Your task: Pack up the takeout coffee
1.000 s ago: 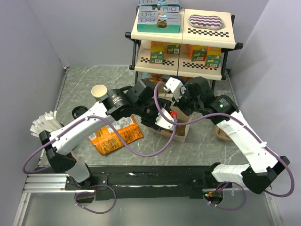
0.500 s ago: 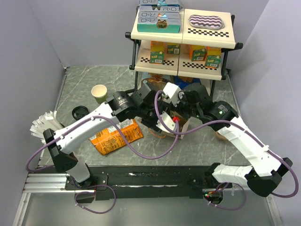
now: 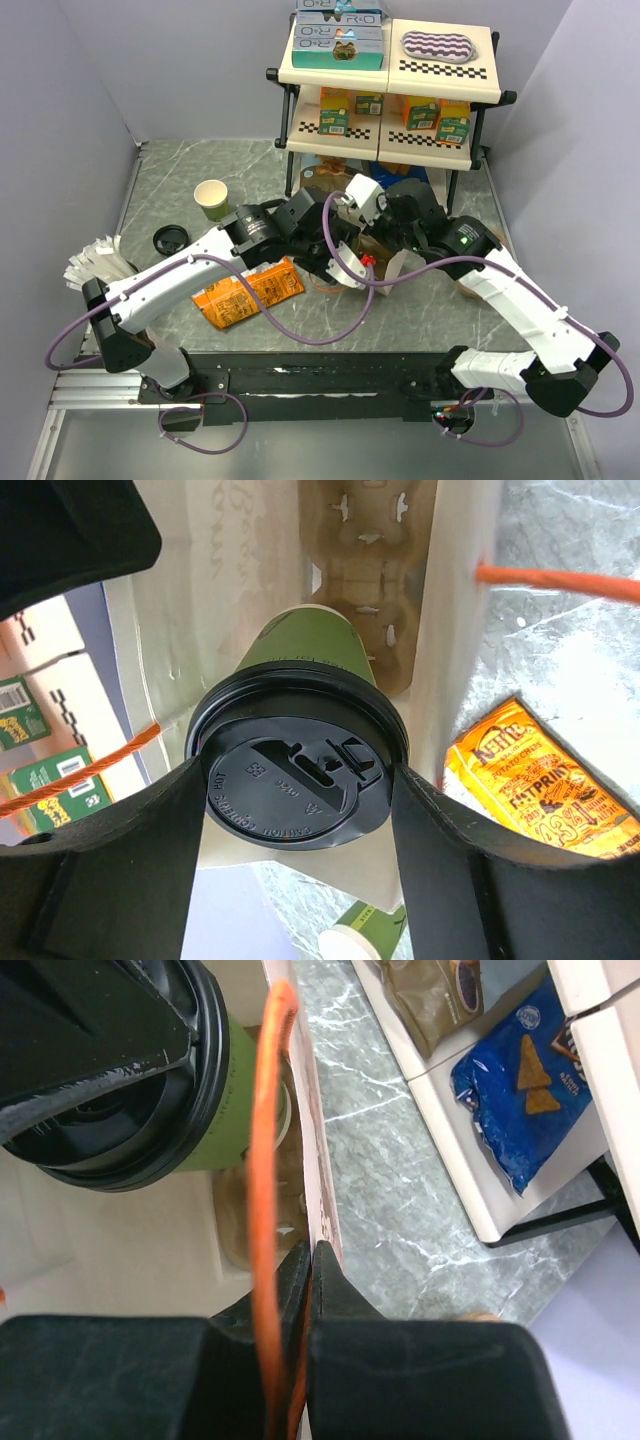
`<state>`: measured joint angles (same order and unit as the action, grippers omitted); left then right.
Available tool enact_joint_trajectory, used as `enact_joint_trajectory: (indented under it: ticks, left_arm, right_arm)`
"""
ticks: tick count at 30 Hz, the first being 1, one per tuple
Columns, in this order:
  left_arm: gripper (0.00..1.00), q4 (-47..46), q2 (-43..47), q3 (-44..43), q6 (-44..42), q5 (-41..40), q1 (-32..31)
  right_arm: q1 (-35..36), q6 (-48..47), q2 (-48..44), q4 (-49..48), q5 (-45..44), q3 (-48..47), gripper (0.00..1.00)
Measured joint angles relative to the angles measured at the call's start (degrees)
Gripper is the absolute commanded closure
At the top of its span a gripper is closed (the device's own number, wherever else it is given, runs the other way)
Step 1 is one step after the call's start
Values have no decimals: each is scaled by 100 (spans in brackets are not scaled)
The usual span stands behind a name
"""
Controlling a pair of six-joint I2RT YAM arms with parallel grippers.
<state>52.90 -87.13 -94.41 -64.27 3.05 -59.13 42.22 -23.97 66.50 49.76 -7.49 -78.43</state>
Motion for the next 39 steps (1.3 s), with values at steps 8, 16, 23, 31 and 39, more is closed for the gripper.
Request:
enact_joint_trajectory:
  ticks: [8, 16, 23, 31, 39]
  left_arm:
    - [99, -184, 195, 197, -42, -90, -33]
    - [99, -400, 203, 304, 66, -96, -68]
    - [99, -356, 232, 332, -20, -24, -44]
    - [99, -243, 260, 376, -133, 68, -13]
    - [99, -389, 496, 682, -380, 138, 17]
  right_arm:
    - [-46, 42, 249, -39, 223, -354, 100]
    - [-46, 48, 264, -90, 566, -413, 100]
    - [-107, 48, 275, -101, 645, -417, 100]
    - [-234, 74, 389, -179, 708, -439, 100]
    - [-365, 210, 466, -219, 914, -529, 100]
